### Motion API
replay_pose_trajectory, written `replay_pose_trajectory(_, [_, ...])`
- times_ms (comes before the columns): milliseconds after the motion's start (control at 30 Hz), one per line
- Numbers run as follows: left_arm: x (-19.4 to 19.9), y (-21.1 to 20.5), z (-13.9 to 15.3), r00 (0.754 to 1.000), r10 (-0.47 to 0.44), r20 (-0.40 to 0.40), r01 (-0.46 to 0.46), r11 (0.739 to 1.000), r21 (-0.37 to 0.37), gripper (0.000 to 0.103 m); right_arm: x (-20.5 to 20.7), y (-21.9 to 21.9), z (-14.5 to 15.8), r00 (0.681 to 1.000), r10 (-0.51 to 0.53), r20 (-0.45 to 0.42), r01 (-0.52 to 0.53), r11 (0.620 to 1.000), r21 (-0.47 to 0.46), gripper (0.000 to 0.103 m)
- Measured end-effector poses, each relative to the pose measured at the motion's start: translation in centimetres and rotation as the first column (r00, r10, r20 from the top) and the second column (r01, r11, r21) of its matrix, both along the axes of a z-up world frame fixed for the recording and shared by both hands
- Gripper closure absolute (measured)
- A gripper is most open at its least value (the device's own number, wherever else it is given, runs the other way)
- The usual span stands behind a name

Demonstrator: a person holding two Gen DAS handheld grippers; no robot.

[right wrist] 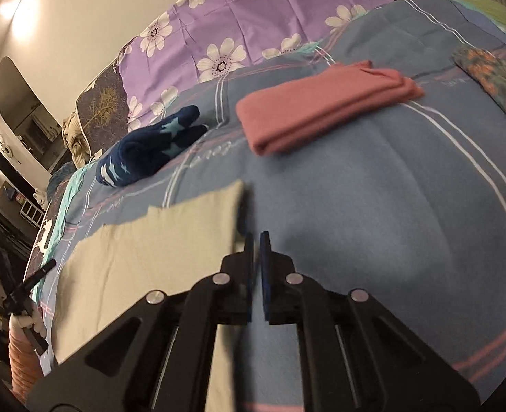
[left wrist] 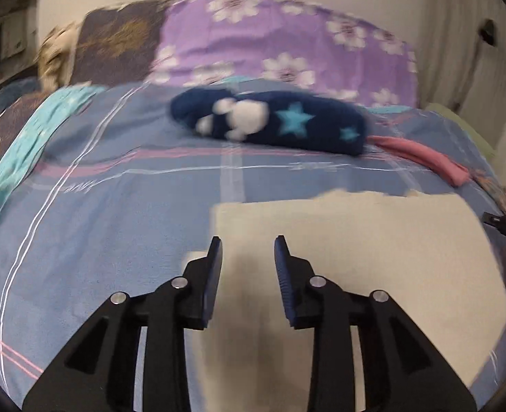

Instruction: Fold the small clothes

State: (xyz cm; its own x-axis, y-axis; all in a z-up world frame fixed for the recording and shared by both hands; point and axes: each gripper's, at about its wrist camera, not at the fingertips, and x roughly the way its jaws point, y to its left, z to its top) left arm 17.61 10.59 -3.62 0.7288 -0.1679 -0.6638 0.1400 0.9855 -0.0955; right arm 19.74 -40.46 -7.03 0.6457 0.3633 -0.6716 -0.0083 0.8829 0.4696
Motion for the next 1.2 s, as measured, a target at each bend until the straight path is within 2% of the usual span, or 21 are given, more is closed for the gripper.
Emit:
replay_pose_trajectory(33, [-0.7,-1.9,0.4,0.998,-0.058,-0.008,0.058,0.998,-0.013,0.069,-0.5,-0.3,-0.2,1.000,0.004,-0.006,-0.004,1.000,-0.003,0.097])
replay_pose_trajectory(100, [-2.1,-7.0,0.9,0.980,-0.197,-0.032,0.196,0.980,-0.031,0.068,-1.3,-0.7,-0.6,1.000,0.021,-0.016,-0.021,1.000,-0.008,0.096])
replay_pose_trajectory(167, [-3.7,-11.9,0.8,0.947,-0.317,-0.055,0.315,0.948,-0.045,0.066,-1.9,-1.1,-1.1,0.999,0.038,-0.014,-0.038,0.999,0.016,0.091])
replay_pose_trajectory(233, [-5.7,-17.6,0.4,0.899,-0.432,-0.075,0.428,0.902,-0.058,0.063,-2.2,-1.5,-1.7,0.999,0.050,0.004,-0.050,0.997,0.055,0.087])
replay_pose_trajectory(300, [-7.1,-22.3,-0.1,0.868,-0.487,-0.095,0.487,0.873,-0.032,0.061,-2.5,-1.9,-2.6,0.999,0.050,0.018,-0.052,0.996,0.079,0.086])
replay_pose_trajectory(400, [-8.5,-28.0,-0.6,0.838,-0.536,-0.104,0.540,0.842,0.013,0.057,-2.7,-2.4,-2.9,0.998,0.051,0.030,-0.054,0.991,0.126,0.087])
replay_pose_trajectory(467, [-9.1,-30.6,-0.9,0.828,-0.548,-0.121,0.555,0.831,0.032,0.056,-3.0,-2.7,-3.0,0.998,0.048,0.039,-0.053,0.987,0.149,0.087])
replay_pose_trajectory(600, [-9.8,-35.4,-2.0,0.821,-0.542,-0.182,0.561,0.825,0.072,0.054,-3.9,-3.5,-2.6,0.998,0.011,0.069,-0.022,0.987,0.161,0.086])
replay_pose_trajectory(733, [-11.0,-38.6,-3.1,0.823,-0.529,-0.208,0.559,0.819,0.129,0.053,-4.6,-5.1,-2.8,0.998,-0.006,0.068,-0.010,0.975,0.222,0.084])
replay_pose_trajectory(767, [-11.2,-39.2,-3.3,0.829,-0.520,-0.207,0.553,0.818,0.159,0.051,-4.5,-5.2,-2.9,0.998,-0.008,0.065,-0.008,0.971,0.239,0.084])
replay_pose_trajectory(867, [-11.5,-40.8,-4.1,0.866,-0.468,-0.177,0.500,0.814,0.296,0.050,-4.5,-6.1,-3.1,0.998,-0.005,0.059,-0.012,0.958,0.287,0.084])
replay_pose_trajectory(933, [-11.2,-40.8,-4.7,0.880,-0.442,-0.173,0.475,0.812,0.339,0.050,-4.6,-6.2,-3.2,0.998,0.002,0.058,-0.019,0.954,0.301,0.084])
replay_pose_trajectory(1000, [-10.7,-40.1,-4.9,0.886,-0.428,-0.180,0.464,0.821,0.333,0.059,-4.6,-6.2,-3.2,0.998,0.009,0.059,-0.026,0.954,0.300,0.083])
replay_pose_trajectory(1067, [-10.3,-38.7,-4.8,0.889,-0.417,-0.188,0.456,0.839,0.297,0.072,-4.6,-6.0,-3.1,0.998,0.015,0.062,-0.032,0.958,0.286,0.081])
replay_pose_trajectory(1200, [-9.4,-35.1,-3.9,0.890,-0.392,-0.232,0.431,0.890,0.148,0.080,-4.7,-4.8,-2.5,0.996,0.042,0.077,-0.058,0.973,0.223,0.073])
